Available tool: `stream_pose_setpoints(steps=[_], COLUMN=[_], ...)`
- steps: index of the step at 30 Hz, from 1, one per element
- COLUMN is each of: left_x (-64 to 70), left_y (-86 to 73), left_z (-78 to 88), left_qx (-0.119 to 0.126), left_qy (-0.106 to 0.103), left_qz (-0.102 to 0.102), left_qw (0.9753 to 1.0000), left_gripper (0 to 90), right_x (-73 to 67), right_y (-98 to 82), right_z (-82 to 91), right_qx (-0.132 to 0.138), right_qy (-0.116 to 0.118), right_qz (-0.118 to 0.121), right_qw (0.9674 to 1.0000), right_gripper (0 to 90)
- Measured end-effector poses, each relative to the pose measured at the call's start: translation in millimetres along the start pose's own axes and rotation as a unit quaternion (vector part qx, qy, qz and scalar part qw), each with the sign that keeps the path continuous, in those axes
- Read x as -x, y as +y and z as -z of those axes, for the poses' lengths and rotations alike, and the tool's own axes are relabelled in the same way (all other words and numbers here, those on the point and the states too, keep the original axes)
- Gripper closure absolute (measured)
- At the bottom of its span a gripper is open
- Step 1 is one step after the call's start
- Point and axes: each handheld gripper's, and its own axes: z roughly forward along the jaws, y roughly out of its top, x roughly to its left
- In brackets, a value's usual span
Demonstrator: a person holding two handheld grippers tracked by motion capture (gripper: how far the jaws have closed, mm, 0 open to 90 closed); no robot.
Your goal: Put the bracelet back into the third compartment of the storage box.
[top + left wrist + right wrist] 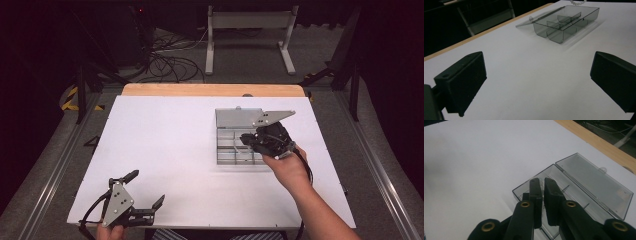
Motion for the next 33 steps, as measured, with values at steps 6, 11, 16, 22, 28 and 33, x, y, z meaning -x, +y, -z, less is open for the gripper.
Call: stream_pose_setpoints(steps=[6, 11, 16, 22, 28, 33], left_x=[0.0, -0.1, -0.1, -0.1, 0.0, -0.1], left_y=[0.0, 0.0, 0.0, -0.1, 0.0, 0.0], left_z=[-0.3, -0.2, -0.1, 0.0, 0.0, -0.1], left_qx=[-0.001, -0.001, -0.001, 0.000, -0.001, 0.000], left_qy=[0.001, 0.001, 0.001, 0.000, -0.001, 0.000], left_qz=[-0.002, -0.002, -0.002, -0.001, -0.002, -0.002], left_qw=[1.0000, 1.0000, 1.0000, 1.0000, 1.0000, 1.0000], left_gripper=[1.0, 1.0, 1.0, 1.0, 1.0, 1.0], right_x=[12.8, 22.8, 30.7, 43.9, 53.6, 61.0], right_y=[-0.9, -2.5, -3.9, -7.0, -10.2, -13.0], right_z=[0.2, -1.1, -2.9, -3.8, -5.0, -7.6], right_qx=[0.000, 0.001, 0.003, 0.010, 0.011, 0.009], right_qy=[-0.008, -0.015, -0.023, -0.026, -0.035, -0.044], right_qz=[-0.021, -0.041, -0.056, -0.089, -0.106, -0.117], right_qw=[0.9998, 0.9991, 0.9982, 0.9956, 0.9937, 0.9921], right_gripper=[86.0, 86.0, 86.0, 85.8, 85.8, 85.8])
